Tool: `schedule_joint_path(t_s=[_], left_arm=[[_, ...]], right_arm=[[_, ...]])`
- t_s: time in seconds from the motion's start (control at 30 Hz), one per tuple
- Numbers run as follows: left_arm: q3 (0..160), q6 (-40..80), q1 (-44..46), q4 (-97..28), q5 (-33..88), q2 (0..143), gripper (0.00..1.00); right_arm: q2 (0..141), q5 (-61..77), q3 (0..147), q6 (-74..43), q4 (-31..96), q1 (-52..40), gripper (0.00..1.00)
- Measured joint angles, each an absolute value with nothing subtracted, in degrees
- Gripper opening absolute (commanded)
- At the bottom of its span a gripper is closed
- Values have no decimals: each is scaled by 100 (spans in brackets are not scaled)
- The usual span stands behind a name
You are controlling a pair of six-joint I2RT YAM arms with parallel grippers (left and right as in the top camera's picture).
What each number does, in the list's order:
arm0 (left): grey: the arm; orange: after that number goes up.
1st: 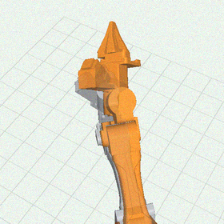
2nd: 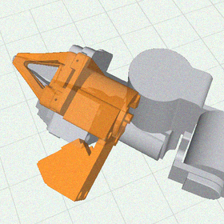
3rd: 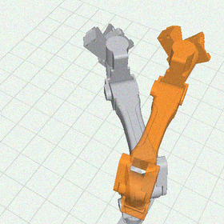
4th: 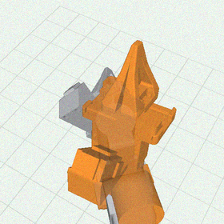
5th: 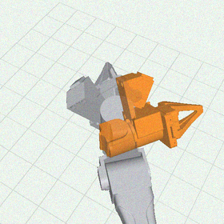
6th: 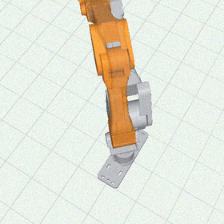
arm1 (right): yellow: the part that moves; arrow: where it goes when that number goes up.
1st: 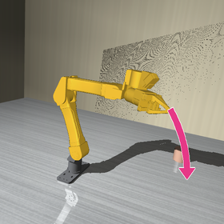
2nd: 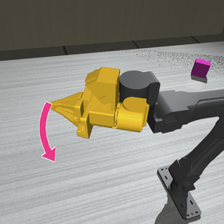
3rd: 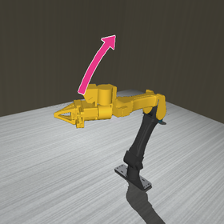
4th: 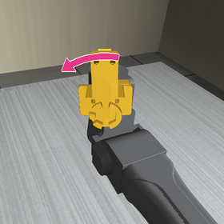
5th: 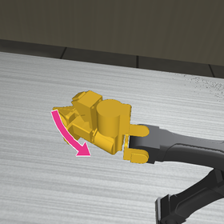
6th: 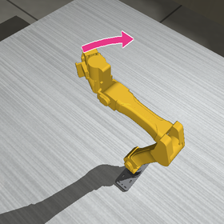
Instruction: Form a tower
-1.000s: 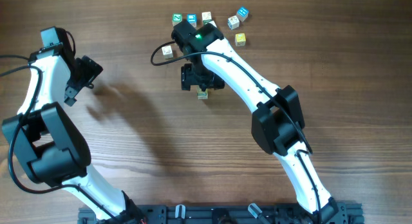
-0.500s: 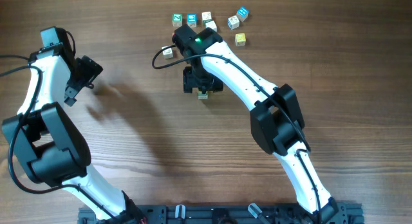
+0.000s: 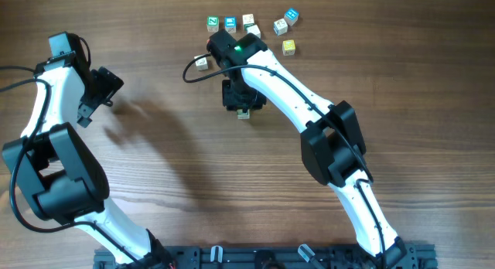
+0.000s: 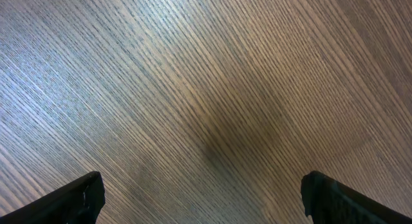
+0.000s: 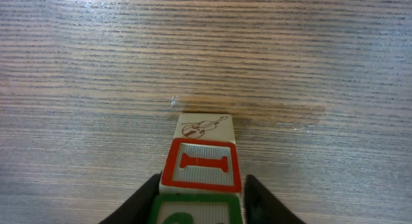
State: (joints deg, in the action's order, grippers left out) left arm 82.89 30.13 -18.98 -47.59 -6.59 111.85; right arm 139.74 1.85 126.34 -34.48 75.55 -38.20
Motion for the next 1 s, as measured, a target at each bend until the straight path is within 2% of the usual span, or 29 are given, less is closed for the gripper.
schedule_joint_path(t_s=[0.1,0.13,0.2,0.3,0.47,0.77,0.9,1.0], left_arm=[[8289,3013,-1898,-4759,-659,11185,100],[8289,3013,-1898,-4759,-659,11185,100],[8289,3013,-1898,-4759,-659,11185,100],[8289,3013,-1898,-4759,-659,11185,100],[8289,3013,-1898,-4759,-659,11185,100],[8289,3013,-1898,-4759,-659,11185,100],[8289,3013,-1898,-4759,-659,11185,100],[8289,3013,-1898,-4759,-659,11185,100]], right_arm=[[13974,185,12634,-3446,7555,-3820,31],[13974,185,12634,-3448,7555,-3820,33],[13974,185,12634,-3448,7555,-3820,54],[13974,180,12634,-3437,7540,-3820,59],[13974,165,12634,-3446,7463,-3820,54],[13974,163,12634,-3221,7448,-3820,54],[13974,163,12634,-3002,7448,-3820,40],[13974,163,12634,-2928,7448,-3820,39]])
